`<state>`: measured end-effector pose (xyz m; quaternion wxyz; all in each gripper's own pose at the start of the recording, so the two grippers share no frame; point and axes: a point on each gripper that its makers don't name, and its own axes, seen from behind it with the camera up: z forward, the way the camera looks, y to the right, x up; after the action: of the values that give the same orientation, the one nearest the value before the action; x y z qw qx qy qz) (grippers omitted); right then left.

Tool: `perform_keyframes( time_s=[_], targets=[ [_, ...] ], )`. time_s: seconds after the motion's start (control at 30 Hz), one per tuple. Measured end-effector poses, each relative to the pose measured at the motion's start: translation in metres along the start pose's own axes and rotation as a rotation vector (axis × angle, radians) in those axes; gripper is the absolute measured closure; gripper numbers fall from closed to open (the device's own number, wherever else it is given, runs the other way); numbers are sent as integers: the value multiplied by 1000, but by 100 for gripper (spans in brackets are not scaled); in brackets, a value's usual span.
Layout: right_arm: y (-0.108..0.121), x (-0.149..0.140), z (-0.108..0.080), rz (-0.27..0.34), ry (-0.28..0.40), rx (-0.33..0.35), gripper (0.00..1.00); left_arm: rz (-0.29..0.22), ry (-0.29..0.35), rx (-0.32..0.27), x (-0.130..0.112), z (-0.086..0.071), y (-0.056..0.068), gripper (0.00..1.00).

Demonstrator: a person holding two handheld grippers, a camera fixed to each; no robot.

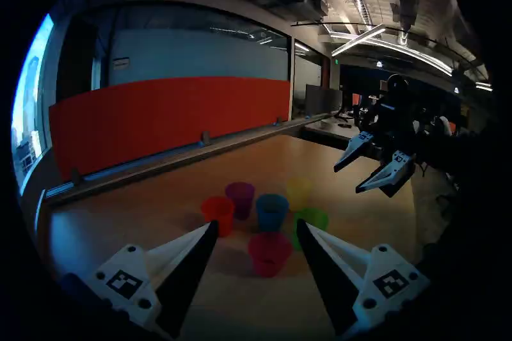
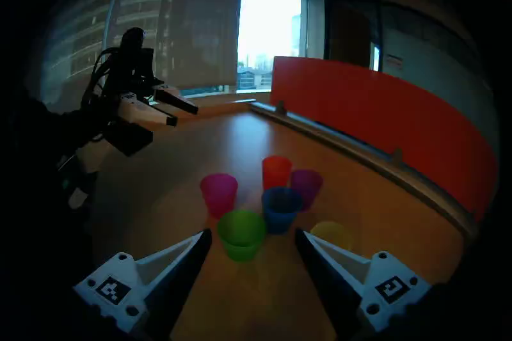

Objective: Pour water

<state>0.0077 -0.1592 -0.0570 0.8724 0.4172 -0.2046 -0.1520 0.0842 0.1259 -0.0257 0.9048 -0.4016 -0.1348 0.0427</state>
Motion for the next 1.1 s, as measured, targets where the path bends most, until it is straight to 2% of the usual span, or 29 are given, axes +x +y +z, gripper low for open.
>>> perform_keyframes(
  time_s=[0.63, 1.1],
  targets=[
    [-6, -41, 49, -15, -76, 48, 0, 33, -27, -40, -3, 14, 13, 10],
    [-8, -62, 83, -26, -119, 65, 0, 29, -38, -49, -5, 25, 11, 10]
  ],
)
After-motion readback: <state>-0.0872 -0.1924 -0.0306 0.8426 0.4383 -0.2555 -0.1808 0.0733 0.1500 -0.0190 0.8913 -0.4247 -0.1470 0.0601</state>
